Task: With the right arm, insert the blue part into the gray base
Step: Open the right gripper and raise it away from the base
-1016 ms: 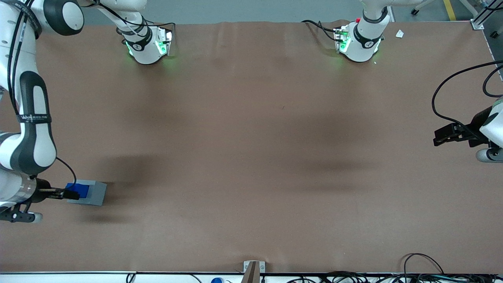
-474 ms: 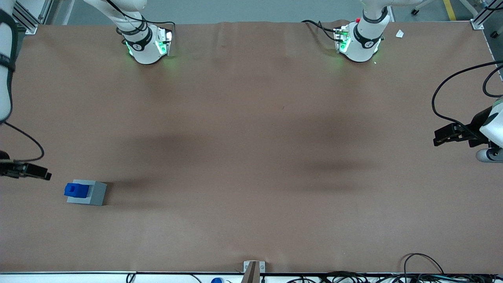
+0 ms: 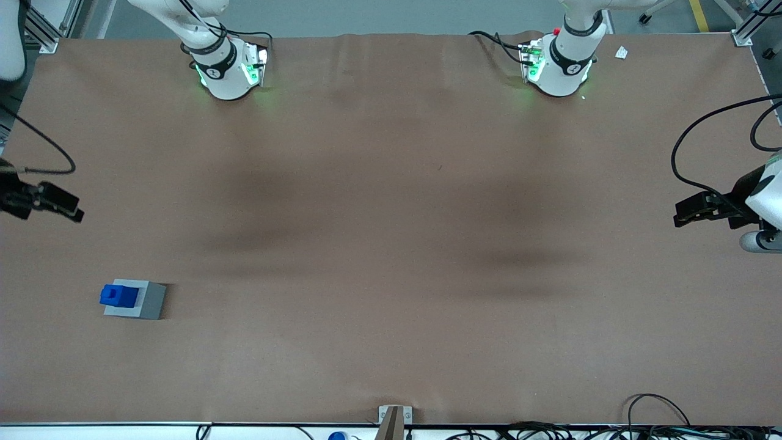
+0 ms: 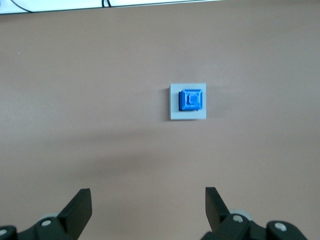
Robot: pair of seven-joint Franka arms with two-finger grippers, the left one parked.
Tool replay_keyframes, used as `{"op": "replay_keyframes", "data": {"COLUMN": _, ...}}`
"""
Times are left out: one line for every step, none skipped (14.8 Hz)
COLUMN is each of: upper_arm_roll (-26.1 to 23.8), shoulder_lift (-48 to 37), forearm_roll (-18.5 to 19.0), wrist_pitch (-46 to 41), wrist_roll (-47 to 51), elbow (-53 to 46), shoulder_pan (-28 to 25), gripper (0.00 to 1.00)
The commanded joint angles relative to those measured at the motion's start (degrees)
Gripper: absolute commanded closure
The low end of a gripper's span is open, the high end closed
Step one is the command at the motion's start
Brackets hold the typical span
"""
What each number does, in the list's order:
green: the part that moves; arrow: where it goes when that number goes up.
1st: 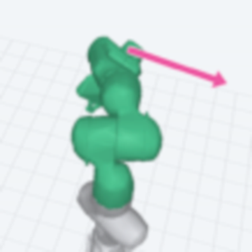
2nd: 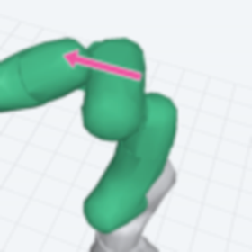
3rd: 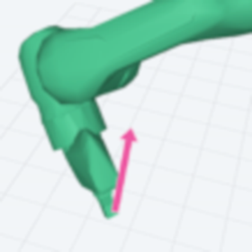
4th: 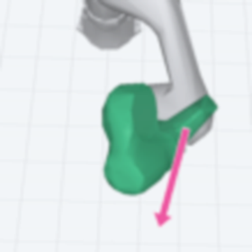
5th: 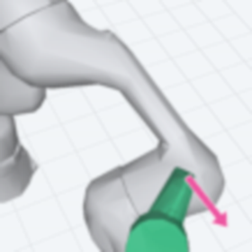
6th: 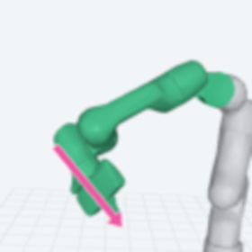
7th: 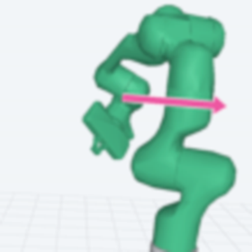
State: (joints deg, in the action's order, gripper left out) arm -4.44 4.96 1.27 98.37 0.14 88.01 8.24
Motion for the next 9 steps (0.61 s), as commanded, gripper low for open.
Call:
{"op": "replay_keyframes", "data": {"upper_arm_roll": -0.05, "shoulder_lift": -4.43, "forearm_roll": 0.04, "wrist_pitch": 0.07, "wrist_roll": 1.7, "elbow": 2.7, "shoulder_pan": -1.73, "gripper": 0.0}}
{"op": "replay_keyframes", "data": {"upper_arm_roll": -0.05, "shoulder_lift": -4.08, "forearm_roll": -0.04, "wrist_pitch": -0.02, "wrist_roll": 1.53, "elbow": 0.34, "shoulder_pan": -2.44, "gripper": 0.0}}
{"op": "replay_keyframes", "data": {"upper_arm_roll": 0.04, "shoulder_lift": -4.08, "forearm_roll": -0.04, "wrist_pitch": -1.41, "wrist_roll": 1.7, "elbow": -1.34, "shoulder_pan": -2.62, "gripper": 0.0}}
{"op": "replay_keyframes", "data": {"upper_arm_roll": 0.04, "shoulder_lift": -4.08, "forearm_roll": 0.04, "wrist_pitch": -3.34, "wrist_roll": 2.05, "elbow": -2.05, "shoulder_pan": -3.14, "gripper": 0.0}}
{"op": "replay_keyframes", "data": {"upper_arm_roll": 0.04, "shoulder_lift": -4.08, "forearm_roll": 0.04, "wrist_pitch": -4.49, "wrist_roll": 2.23, "elbow": -2.32, "shoulder_pan": -3.32, "gripper": 0.0}}
{"op": "replay_keyframes", "data": {"upper_arm_roll": 0.04, "shoulder_lift": -4.08, "forearm_roll": 0.13, "wrist_pitch": -5.03, "wrist_roll": 2.06, "elbow": -2.49, "shoulder_pan": -3.24, "gripper": 0.0}}
{"op": "replay_keyframes", "data": {"upper_arm_roll": 0.22, "shoulder_lift": -4.08, "forearm_roll": 0.48, "wrist_pitch": -6.08, "wrist_roll": 1.62, "elbow": -2.93, "shoulder_pan": -2.97, "gripper": 0.0}}
{"op": "replay_keyframes", "data": {"upper_arm_roll": 0.22, "shoulder_lift": -3.99, "forearm_roll": 0.66, "wrist_pitch": -6.87, "wrist_roll": 1.62, "elbow": -3.37, "shoulder_pan": -2.97, "gripper": 0.0}}
{"op": "replay_keyframes", "data": {"upper_arm_roll": 0.22, "shoulder_lift": -4.08, "forearm_roll": 0.75, "wrist_pitch": -6.88, "wrist_roll": 1.53, "elbow": -3.46, "shoulder_pan": -2.97, "gripper": 0.0}}
